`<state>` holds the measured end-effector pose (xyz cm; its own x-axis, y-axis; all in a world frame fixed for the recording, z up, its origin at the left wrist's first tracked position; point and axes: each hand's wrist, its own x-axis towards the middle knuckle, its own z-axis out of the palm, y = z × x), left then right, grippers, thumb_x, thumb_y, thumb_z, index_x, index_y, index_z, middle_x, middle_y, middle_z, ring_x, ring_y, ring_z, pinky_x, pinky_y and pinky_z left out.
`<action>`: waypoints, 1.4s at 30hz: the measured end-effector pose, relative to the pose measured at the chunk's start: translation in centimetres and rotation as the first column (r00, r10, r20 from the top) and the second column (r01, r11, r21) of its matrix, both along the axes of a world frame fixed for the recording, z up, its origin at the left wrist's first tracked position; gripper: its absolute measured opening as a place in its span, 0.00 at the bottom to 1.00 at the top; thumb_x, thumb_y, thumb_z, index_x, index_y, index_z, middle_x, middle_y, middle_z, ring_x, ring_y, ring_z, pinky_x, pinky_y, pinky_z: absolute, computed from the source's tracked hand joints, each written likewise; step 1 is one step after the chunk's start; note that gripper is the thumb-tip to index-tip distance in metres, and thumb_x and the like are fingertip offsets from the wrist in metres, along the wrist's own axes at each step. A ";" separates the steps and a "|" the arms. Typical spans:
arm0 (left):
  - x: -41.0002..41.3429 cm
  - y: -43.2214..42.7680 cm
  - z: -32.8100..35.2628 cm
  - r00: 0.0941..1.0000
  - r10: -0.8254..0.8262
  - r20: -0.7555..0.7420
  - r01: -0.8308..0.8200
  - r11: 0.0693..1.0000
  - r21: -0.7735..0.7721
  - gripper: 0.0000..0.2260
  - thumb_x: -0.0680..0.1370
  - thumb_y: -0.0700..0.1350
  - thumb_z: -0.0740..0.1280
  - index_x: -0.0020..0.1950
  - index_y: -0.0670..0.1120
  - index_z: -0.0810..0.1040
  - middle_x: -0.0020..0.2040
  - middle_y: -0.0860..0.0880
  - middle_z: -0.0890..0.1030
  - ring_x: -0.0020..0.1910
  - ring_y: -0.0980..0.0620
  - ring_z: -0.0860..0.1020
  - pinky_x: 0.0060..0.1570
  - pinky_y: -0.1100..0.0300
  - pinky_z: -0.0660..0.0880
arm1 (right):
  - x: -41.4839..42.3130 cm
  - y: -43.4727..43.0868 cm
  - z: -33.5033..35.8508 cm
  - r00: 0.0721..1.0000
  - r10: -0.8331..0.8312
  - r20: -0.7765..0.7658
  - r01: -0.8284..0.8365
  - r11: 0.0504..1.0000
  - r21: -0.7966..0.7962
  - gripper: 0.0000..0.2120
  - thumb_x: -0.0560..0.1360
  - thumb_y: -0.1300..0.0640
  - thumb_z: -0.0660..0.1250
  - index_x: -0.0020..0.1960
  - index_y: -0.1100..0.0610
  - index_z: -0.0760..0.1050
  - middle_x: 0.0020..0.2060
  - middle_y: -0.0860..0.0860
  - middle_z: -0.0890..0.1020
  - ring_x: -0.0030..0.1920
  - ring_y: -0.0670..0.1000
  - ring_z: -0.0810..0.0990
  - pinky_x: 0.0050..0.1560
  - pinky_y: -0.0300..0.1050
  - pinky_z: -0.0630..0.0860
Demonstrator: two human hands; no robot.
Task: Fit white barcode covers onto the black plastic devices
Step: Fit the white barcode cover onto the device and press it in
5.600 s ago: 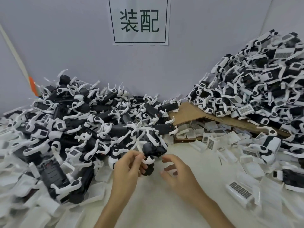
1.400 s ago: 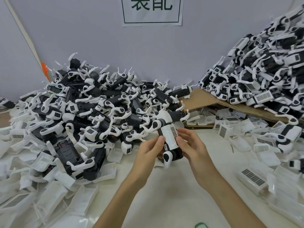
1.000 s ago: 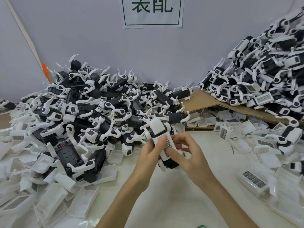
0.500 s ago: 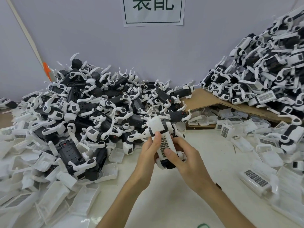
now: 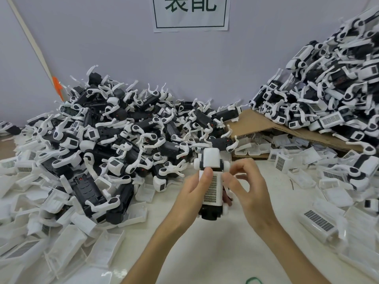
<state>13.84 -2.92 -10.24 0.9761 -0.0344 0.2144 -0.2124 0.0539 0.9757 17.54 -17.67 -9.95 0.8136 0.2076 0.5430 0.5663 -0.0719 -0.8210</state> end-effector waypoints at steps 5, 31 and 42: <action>-0.1 -0.2 -0.2 0.996 -0.085 0.015 0.084 0.995 0.051 0.33 0.75 0.66 0.60 0.56 0.35 0.76 0.41 0.41 0.84 0.36 0.47 0.84 0.35 0.59 0.79 | 0.0 -0.2 0.4 0.994 0.097 -0.041 -0.101 0.986 -0.132 0.14 0.70 0.35 0.65 0.54 0.34 0.77 0.53 0.37 0.79 0.61 0.40 0.73 0.56 0.28 0.67; -0.2 -0.3 -0.7 0.996 0.020 0.085 -0.045 0.953 0.299 0.15 0.77 0.55 0.65 0.53 0.45 0.81 0.44 0.44 0.82 0.42 0.44 0.79 0.43 0.46 0.74 | 0.7 -0.5 0.2 0.994 0.041 -0.105 -0.024 0.988 0.149 0.16 0.68 0.43 0.73 0.53 0.46 0.80 0.44 0.41 0.85 0.46 0.41 0.83 0.43 0.32 0.77; 0.1 -0.4 -0.7 0.997 0.061 0.038 -0.070 0.955 0.288 0.15 0.76 0.53 0.68 0.59 0.48 0.83 0.47 0.48 0.86 0.46 0.47 0.83 0.50 0.41 0.79 | 1.2 -0.7 -0.2 0.988 -0.155 0.023 0.151 0.981 0.125 0.15 0.71 0.39 0.68 0.53 0.45 0.77 0.44 0.41 0.83 0.47 0.46 0.82 0.44 0.39 0.78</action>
